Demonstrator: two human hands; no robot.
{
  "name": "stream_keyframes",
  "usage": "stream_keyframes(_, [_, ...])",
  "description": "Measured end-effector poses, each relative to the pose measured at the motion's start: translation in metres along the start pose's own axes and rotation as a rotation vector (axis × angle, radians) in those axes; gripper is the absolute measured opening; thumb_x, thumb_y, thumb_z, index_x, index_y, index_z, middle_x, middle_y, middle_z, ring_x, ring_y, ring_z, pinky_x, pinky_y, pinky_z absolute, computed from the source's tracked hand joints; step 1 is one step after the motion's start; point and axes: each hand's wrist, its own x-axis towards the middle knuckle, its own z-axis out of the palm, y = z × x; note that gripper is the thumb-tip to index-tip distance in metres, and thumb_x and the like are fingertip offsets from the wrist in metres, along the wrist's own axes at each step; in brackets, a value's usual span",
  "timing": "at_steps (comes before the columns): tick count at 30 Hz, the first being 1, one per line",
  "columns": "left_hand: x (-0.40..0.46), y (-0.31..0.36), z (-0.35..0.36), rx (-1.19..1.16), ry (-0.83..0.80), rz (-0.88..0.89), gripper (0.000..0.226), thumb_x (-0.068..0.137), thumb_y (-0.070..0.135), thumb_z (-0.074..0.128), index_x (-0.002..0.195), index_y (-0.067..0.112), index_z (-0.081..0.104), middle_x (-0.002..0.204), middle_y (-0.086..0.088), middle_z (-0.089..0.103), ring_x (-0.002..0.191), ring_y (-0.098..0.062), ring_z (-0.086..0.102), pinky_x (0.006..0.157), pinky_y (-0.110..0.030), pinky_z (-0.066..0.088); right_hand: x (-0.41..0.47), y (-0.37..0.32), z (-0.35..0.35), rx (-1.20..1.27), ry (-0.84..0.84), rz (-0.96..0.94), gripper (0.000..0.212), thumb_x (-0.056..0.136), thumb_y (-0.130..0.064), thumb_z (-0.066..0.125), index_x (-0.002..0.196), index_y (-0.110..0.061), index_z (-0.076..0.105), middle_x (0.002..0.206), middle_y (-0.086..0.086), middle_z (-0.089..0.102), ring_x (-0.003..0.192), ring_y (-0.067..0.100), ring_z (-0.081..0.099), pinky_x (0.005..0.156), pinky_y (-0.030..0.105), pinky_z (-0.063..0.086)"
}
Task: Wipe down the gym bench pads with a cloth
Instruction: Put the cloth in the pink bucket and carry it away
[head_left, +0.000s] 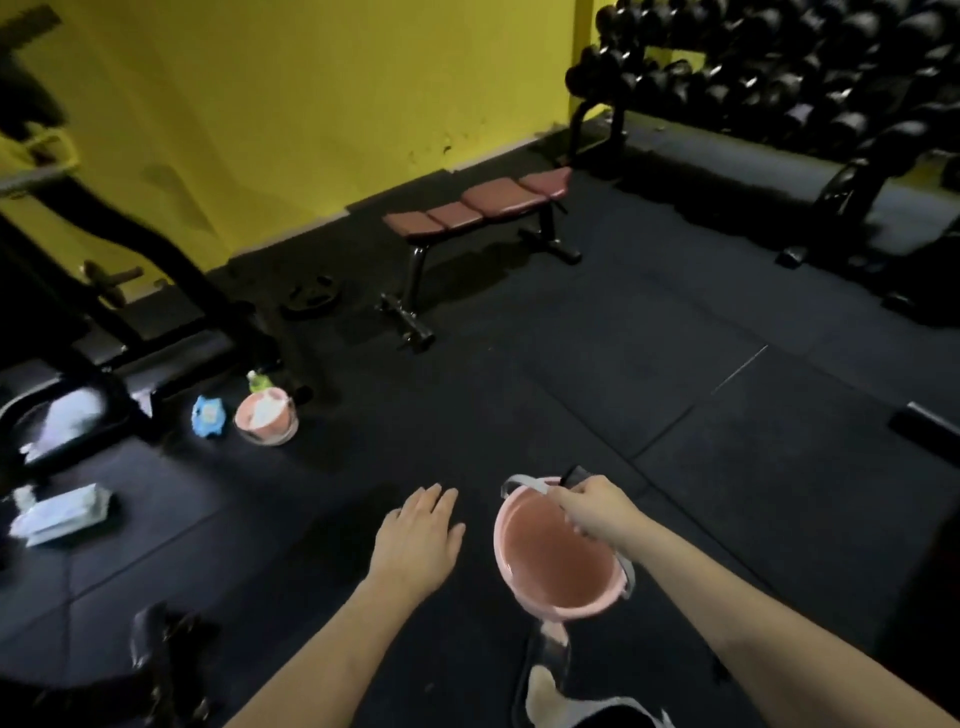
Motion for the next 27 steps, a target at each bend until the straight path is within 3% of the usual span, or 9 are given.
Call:
stream_keyframes(13, [0.373,0.083,-0.080,0.057,-0.083,0.196,0.060,0.107,0.050,0.033,0.162,0.025,0.024,0.168,0.001,0.026,0.156,-0.019,0.021,0.121,-0.039,0.032,0.308,-0.066,-0.187,0.103,0.160,0.200,0.066,0.066,-0.080,0.053,0.087,-0.019,0.072,0.069,-0.004,0.075,0.069,0.023,0.075,0.077,0.046,0.064])
stream_keyframes(17, [0.511,0.112,-0.103,0.078,-0.093,0.271,0.060,0.108,0.049,0.034,0.162,0.024,0.024,0.168,0.000,0.027,0.156,-0.019,0.022,0.120,-0.039,0.034,0.407,-0.092,-0.254,0.162,0.200,0.227,0.057,0.068,-0.066,0.054,0.087,-0.015,0.071,0.067,0.001,0.075,0.067,0.026,0.075,0.075,0.049,0.064])
stream_keyframes(23, [0.716,0.161,-0.157,0.087,-0.108,0.346,0.061,0.108,0.049,0.033,0.162,0.024,0.022,0.168,0.000,0.025,0.156,-0.019,0.022,0.119,-0.039,0.036,0.537,-0.141,-0.365,0.222,0.300,0.321,0.049,0.068,-0.056,0.053,0.088,-0.014,0.070,0.073,0.001,0.074,0.071,0.024,0.072,0.071,0.039,0.062])
stream_keyframes(27, [0.839,0.205,-0.198,0.104,-0.095,0.416,0.060,0.108,0.049,0.030,0.162,0.025,0.023,0.168,0.001,0.025,0.156,-0.019,0.021,0.118,-0.038,0.036,0.624,-0.172,-0.441,0.280,0.360,0.346,0.038,0.066,-0.053,0.052,0.078,-0.019,0.066,0.059,-0.003,0.068,0.063,0.023,0.066,0.072,0.042,0.061])
